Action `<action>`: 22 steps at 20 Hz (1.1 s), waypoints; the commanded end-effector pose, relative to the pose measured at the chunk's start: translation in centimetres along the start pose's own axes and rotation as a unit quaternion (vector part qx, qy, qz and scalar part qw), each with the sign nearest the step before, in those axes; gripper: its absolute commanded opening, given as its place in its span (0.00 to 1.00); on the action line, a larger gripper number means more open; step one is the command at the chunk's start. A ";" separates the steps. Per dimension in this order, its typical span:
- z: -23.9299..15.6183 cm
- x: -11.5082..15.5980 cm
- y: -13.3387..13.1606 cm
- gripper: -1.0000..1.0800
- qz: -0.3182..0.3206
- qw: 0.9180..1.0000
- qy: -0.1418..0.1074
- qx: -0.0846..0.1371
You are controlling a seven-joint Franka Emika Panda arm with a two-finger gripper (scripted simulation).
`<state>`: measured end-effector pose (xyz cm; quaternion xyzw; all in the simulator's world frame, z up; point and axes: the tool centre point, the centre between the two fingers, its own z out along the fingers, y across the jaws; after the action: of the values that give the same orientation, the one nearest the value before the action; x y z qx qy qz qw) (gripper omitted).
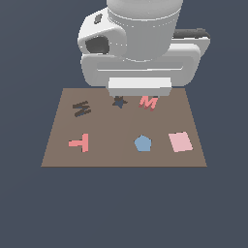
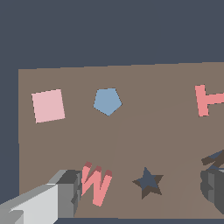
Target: Insert a designated object into the corresponding slot on a board.
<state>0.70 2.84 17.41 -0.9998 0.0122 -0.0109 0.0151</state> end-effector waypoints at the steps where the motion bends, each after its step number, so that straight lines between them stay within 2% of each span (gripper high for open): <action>1: 0.0 0.0 0.0 0.96 0.000 1.000 0.000 0.000; 11: 1.8 -1.5 -0.6 0.96 0.027 1.000 -0.001 -0.003; 22: 7.5 -5.7 -2.9 0.96 0.112 0.994 -0.004 -0.011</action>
<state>-4.15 5.68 10.79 -0.9938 0.1106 -0.0053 0.0068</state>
